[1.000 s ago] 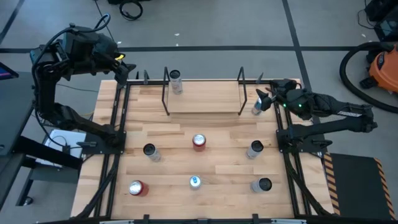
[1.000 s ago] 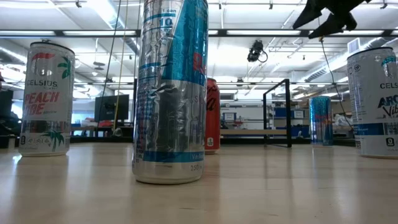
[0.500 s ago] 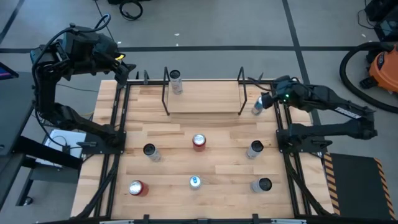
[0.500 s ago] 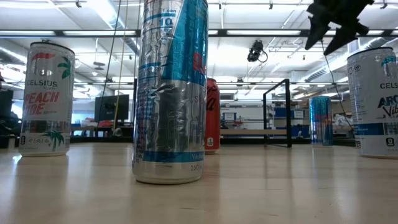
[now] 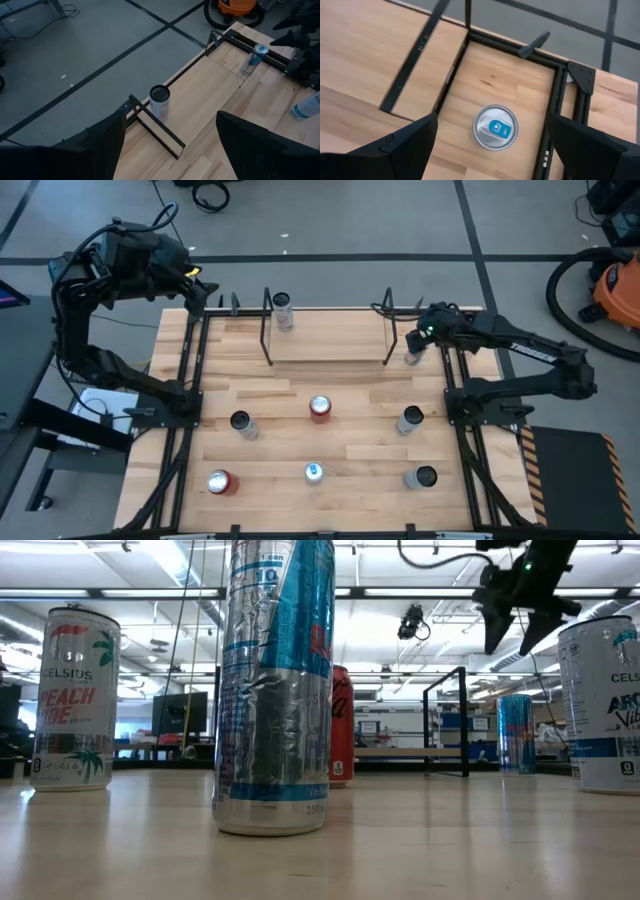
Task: Place canned beverage on shelf
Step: Put the right blue soda can on the shelf
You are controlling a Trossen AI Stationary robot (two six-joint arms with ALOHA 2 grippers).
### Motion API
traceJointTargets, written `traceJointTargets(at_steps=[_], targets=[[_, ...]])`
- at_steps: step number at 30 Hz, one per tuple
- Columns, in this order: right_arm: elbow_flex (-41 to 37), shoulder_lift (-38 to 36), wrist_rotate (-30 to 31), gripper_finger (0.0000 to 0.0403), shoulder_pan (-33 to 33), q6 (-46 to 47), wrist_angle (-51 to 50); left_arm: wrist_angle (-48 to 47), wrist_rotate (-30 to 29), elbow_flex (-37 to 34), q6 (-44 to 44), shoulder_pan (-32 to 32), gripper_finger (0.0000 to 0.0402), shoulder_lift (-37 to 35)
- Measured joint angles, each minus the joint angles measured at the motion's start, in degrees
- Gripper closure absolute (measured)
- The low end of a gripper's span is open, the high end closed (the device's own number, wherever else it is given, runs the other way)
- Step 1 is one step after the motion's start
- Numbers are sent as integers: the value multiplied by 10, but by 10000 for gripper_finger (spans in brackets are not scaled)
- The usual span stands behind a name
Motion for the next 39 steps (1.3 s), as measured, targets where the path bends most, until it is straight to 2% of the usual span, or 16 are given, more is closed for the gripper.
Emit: traceJointTargets(at_steps=[7,13,30,34,39], targets=[[-51,23,-8,19,-33,0,6,0,0,0,0,0,90,0],[-85,21,-44,19,-52,-9,51,0,0,0,0,0,90,0],[-154,30,-55,20,-79,-56,150,0,0,0,0,0,90,0],[-159,32,-57,36,-79,-56,146,0,0,0,0,0,90,0],[-160,34,-60,78,-79,-56,136,0,0,0,0,0,90,0]])
